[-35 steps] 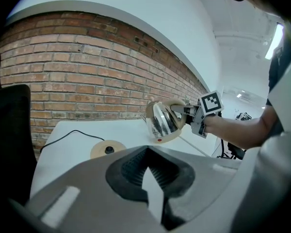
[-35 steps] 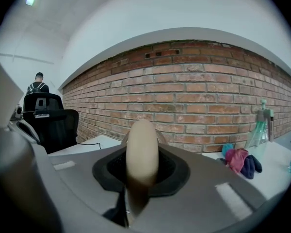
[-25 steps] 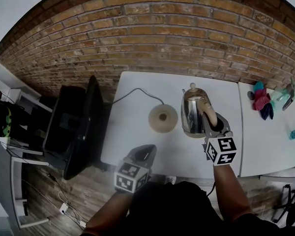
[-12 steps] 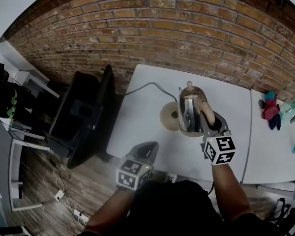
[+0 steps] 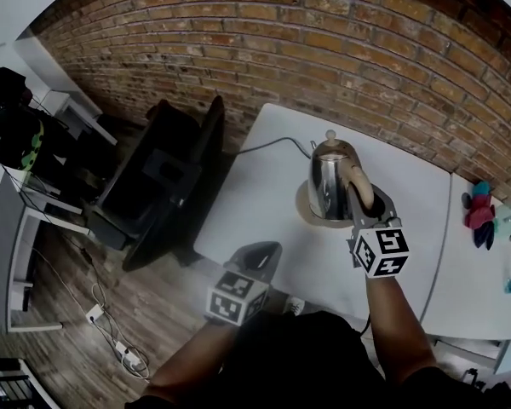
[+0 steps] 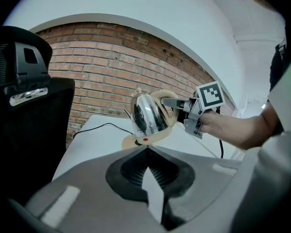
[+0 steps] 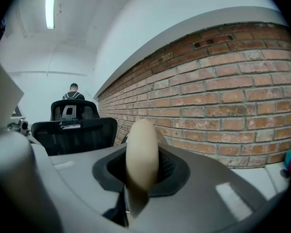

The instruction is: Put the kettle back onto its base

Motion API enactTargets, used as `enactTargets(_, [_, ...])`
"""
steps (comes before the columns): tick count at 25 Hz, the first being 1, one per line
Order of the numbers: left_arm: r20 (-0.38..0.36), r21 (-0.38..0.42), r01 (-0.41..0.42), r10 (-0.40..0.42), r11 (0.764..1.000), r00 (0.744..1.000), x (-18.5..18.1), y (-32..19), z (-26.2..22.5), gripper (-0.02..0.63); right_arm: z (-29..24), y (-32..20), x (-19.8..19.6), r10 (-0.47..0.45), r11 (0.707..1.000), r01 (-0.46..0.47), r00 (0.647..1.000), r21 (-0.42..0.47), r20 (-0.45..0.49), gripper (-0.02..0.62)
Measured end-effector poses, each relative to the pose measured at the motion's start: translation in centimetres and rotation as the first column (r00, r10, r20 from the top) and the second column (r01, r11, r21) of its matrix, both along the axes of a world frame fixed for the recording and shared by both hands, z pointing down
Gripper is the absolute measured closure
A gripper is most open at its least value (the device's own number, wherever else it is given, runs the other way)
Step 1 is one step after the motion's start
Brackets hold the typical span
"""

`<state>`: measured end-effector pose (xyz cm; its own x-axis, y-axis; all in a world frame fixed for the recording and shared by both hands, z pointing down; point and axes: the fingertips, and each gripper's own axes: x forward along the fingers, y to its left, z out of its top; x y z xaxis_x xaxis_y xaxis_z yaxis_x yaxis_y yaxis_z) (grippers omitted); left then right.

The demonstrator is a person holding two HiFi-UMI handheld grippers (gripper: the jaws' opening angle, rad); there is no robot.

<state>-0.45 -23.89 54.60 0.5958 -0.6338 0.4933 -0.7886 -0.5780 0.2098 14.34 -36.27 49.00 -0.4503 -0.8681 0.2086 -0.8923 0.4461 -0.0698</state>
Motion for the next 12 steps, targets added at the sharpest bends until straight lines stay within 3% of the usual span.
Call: enactTargets(12, [0.014,-0.02,0.026,-0.026,0.999,1.0,-1.1,0.9,0.7,0.605,2.2,-3.9,-2.7,0.001,1.0,-0.001,1.0,-0.007,0.006,0.508])
